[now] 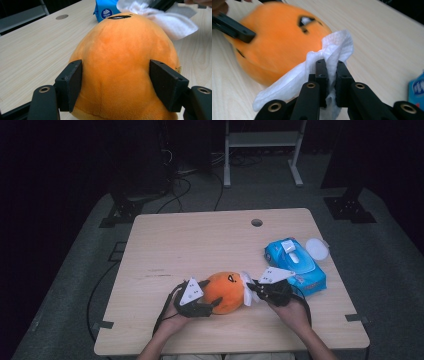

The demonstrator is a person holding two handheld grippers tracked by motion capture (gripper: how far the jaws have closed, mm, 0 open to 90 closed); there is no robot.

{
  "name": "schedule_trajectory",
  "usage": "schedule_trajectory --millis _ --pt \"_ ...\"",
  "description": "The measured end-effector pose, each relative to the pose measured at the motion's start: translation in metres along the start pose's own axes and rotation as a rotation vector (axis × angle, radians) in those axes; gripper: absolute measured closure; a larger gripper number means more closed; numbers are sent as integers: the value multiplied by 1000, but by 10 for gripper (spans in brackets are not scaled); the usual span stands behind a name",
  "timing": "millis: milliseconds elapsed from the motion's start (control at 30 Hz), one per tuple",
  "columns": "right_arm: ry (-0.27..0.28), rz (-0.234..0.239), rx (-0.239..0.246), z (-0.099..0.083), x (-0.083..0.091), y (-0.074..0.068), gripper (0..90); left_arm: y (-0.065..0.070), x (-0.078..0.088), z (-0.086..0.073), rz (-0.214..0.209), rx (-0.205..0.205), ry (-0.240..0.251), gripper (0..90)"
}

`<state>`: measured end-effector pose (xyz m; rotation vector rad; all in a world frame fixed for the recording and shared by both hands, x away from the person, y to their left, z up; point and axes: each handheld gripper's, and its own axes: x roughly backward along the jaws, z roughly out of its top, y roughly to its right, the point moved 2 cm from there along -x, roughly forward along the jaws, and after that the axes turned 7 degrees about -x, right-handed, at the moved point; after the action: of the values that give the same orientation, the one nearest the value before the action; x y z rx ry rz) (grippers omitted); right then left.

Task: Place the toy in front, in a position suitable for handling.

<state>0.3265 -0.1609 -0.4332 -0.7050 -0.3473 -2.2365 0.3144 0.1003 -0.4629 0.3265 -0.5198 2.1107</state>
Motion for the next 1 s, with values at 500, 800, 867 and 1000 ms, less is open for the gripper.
schedule_trajectory --millis 500,800,867,1000 --pt "82 156 2 7 3 -23 825 -3 -2 -3 16 27 -10 294" --pt "87 143 -27 8 -5 -20 823 0 7 12 0 52 29 173" --pt "95 148 -52 7 -5 -18 823 2 6 12 -11 41 21 164" --pt "104 176 -93 5 -8 -20 823 11 -4 7 6 -15 -37 187"
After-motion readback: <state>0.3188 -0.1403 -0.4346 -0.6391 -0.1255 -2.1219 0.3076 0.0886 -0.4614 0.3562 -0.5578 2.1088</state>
